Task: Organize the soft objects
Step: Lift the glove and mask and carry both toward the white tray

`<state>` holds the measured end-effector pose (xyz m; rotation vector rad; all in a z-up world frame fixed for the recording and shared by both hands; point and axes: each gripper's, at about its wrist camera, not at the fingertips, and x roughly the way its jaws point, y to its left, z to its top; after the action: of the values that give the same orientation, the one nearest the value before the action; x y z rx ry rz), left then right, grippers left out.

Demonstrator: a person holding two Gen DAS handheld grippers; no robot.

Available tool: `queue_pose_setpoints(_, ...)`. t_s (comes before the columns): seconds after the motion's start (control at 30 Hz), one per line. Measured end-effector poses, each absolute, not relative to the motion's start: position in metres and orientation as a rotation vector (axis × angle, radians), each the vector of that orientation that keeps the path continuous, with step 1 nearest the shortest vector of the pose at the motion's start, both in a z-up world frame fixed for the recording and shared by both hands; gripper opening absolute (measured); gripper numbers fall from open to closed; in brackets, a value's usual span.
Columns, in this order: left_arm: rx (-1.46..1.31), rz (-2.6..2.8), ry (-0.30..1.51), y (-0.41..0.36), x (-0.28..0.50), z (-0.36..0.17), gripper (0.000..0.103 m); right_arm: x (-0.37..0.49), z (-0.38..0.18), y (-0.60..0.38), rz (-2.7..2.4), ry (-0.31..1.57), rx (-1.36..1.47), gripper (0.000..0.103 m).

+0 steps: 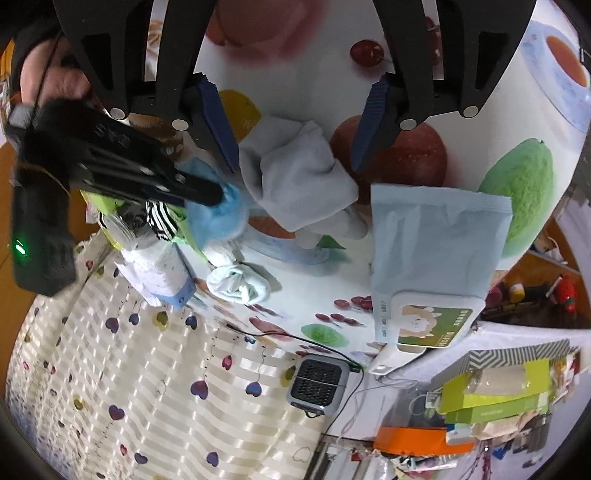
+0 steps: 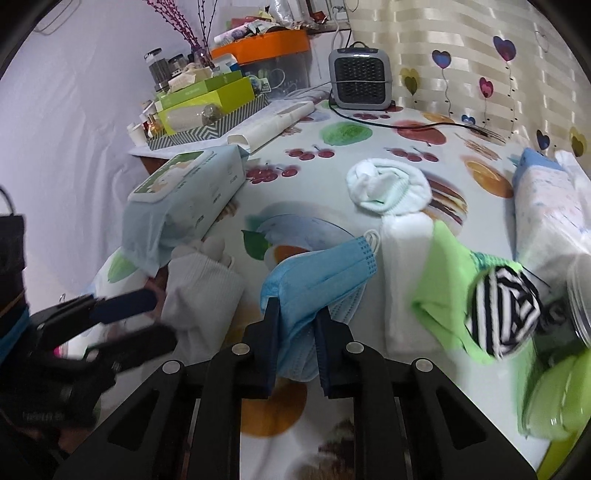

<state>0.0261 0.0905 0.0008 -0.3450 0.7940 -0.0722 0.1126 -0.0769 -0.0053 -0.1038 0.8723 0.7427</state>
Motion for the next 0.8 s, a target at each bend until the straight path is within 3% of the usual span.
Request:
queue_pose_setpoints(0.4, -0.300, 0.011, 0.855, 0.072, 0.053, -0.010, 0.063, 0.092, 0.018, -0.107, 0.706, 0.788, -0.072, 0.018)
queue_pose_setpoints(0.57, -0.232, 0.048, 0.851, 0.064, 0.055, -0.011, 0.043, 0.090, 0.018, -0.115, 0.699, 0.781, -0.056, 0.018)
queue_pose_setpoints(0.8, -0.198, 0.051, 0.834, 0.061, 0.050, -0.003, 0.030, 0.084, 0.024, -0.125, 0.687, 0.760, -0.038, 0.018)
